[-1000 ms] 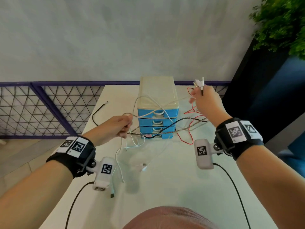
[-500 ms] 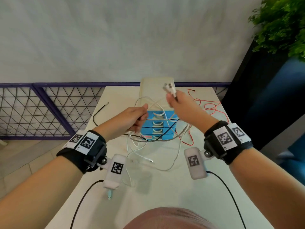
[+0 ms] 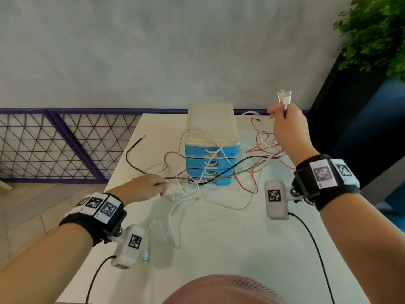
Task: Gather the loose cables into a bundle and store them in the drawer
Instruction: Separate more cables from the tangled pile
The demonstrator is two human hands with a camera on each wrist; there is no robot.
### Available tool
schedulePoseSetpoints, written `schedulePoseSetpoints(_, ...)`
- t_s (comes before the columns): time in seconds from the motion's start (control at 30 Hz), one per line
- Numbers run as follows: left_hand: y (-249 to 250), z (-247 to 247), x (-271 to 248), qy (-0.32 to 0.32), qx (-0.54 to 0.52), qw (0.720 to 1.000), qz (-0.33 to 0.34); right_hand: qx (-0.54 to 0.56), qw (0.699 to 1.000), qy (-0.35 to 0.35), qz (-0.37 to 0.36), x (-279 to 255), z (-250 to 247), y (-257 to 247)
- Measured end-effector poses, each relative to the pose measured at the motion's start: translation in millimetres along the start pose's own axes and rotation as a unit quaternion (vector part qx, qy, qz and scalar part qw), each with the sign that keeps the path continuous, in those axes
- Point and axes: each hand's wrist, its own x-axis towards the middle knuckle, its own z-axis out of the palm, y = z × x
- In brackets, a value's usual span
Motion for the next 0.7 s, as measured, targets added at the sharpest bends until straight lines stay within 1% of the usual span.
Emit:
schedulePoseSetpoints(0.03,2.9,-1.1,0.4,0.018,0.063,0.998,0.017,-0.006,1.0,0.016,-0.021,-2.5,1.3,-2.0)
schedulePoseSetpoints(0.07,8.5,-2.4,-0.2,0.031,0.103,0.994,0.036,-0.003,0.999,0.017,-0.04,-4.2,4.8,-4.4)
schedulePoseSetpoints(0.1,14.8,-4.3,-0.5,0.038,0.126,0.99,0.055,0.004,0.999,-0.006,-0.051,-7.3,8.4,-10.0)
schedulePoseSetpoints(0.13,24.9,-7.2,-0.6,0.045,0.138,0.986,0.078,0.018,0.997,-0.053,-0.058,-11.1,13.9,-15.5)
schedulePoseSetpoints(0.2,48.4,-13.9,-0.7,0.059,0.142,0.979,0.132,0.044,0.981,-0.184,-0.049,-22.3,28.7,-23.9)
schedulePoseSetpoints(0.27,76.4,-22.5,-2.6,0.084,0.11,0.973,0.187,0.058,0.951,-0.304,-0.026,-39.1,42.4,-31.1)
schedulePoseSetpoints(0.3,90.6,-26.6,-4.6,0.104,0.084,0.967,0.215,0.058,0.937,-0.345,-0.022,-47.8,47.3,-34.0)
schedulePoseSetpoints(0.37,116.0,-34.2,-11.2,0.161,0.027,0.952,0.259,0.072,0.92,-0.385,-0.023,-61.8,56.3,-37.2)
schedulePoseSetpoints(0.43,131.5,-40.2,-14.4,0.211,-0.027,0.937,0.277,0.152,0.899,-0.409,0.026,-72.8,60.0,-40.8)
schedulePoseSetpoints(0.5,137.3,-41.8,-14.9,0.226,-0.069,0.932,0.275,0.243,0.879,-0.4,0.085,-77.1,60.7,-44.9)
schedulePoseSetpoints(0.57,135.6,-39.3,-12.2,0.247,-0.124,0.924,0.265,0.269,0.884,-0.367,0.108,-75.8,58.4,-47.2)
schedulePoseSetpoints(0.6,132.7,-34.4,-10.2,0.258,-0.147,0.922,0.247,0.269,0.89,-0.351,0.111,-73.6,57.6,-47.0)
schedulePoseSetpoints(0.63,128.2,-29.0,-8.0,0.263,-0.15,0.929,0.213,0.265,0.896,-0.338,0.109,-71.6,55.0,-47.9)
schedulePoseSetpoints(0.67,116.4,-20.7,-0.8,0.251,-0.125,0.947,0.158,0.258,0.903,-0.328,0.104,-69.3,53.4,-47.3)
schedulePoseSetpoints(0.7,104.6,-11.0,3.8,0.216,-0.081,0.969,0.085,0.252,0.907,-0.323,0.097,-67.3,51.6,-46.3)
